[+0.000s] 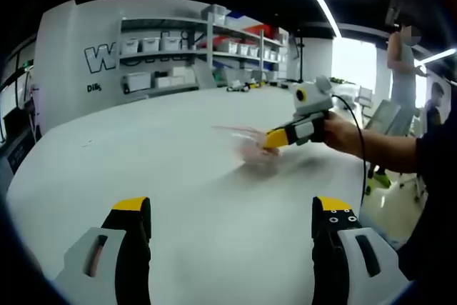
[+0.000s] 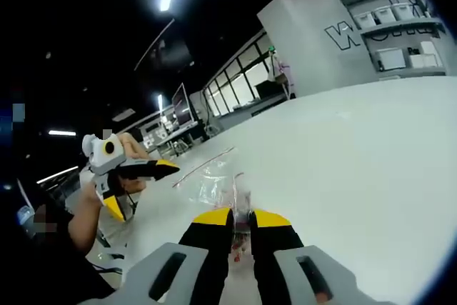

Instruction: Open the resealable bag by pulling the two sides of the seal apart until the entire bag opening is separated and visibly accessible.

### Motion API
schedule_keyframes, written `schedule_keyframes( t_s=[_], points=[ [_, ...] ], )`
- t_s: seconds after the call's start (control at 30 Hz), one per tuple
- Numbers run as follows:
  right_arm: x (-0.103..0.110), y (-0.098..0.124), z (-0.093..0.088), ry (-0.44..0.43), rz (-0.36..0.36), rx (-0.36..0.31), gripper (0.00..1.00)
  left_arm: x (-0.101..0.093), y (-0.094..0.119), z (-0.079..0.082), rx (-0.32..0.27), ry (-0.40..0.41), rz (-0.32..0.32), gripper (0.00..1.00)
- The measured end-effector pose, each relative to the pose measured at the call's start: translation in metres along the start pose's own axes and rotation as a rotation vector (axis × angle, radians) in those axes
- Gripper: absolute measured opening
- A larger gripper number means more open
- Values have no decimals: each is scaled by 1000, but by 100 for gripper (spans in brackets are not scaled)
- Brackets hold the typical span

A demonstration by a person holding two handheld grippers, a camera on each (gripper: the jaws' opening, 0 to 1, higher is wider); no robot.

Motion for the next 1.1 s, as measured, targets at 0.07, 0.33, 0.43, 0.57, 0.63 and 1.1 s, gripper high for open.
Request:
schedule_keyframes(
  t_s=[0.07, 0.33, 0.43, 0.57, 0.63, 1.1],
  points=[
    [1, 1, 0, -12, 7, -8, 6, 0, 0, 0, 0, 1, 1, 92],
    [3, 2, -1, -30, 18, -21, 6, -2, -1, 1, -1, -2, -2, 92],
    [4, 1, -1, -30, 21, -22, 6, -1, -1, 2, -1, -3, -2, 92],
    [5, 1, -2, -32, 24, -25, 6, -1, -2, 2, 0, -4, -3, 92],
    [5, 0, -2, -32, 26, -22, 6, -1, -2, 2, 3, -5, -2, 92],
    [5, -2, -1, -38, 30, -26, 6, -2, -3, 4, -7, -5, -8, 93]
  ],
)
Point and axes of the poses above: the point that each gripper's makers call its tool centre point, and the gripper's own axes: y roughly backward along the fingers, x roughly to its left, z roughly out of its top, the point moved 9 cm from there along y, roughly backward along the fingers, and after that the axes turned 6 degrees about -z, right-handed, at the moved point
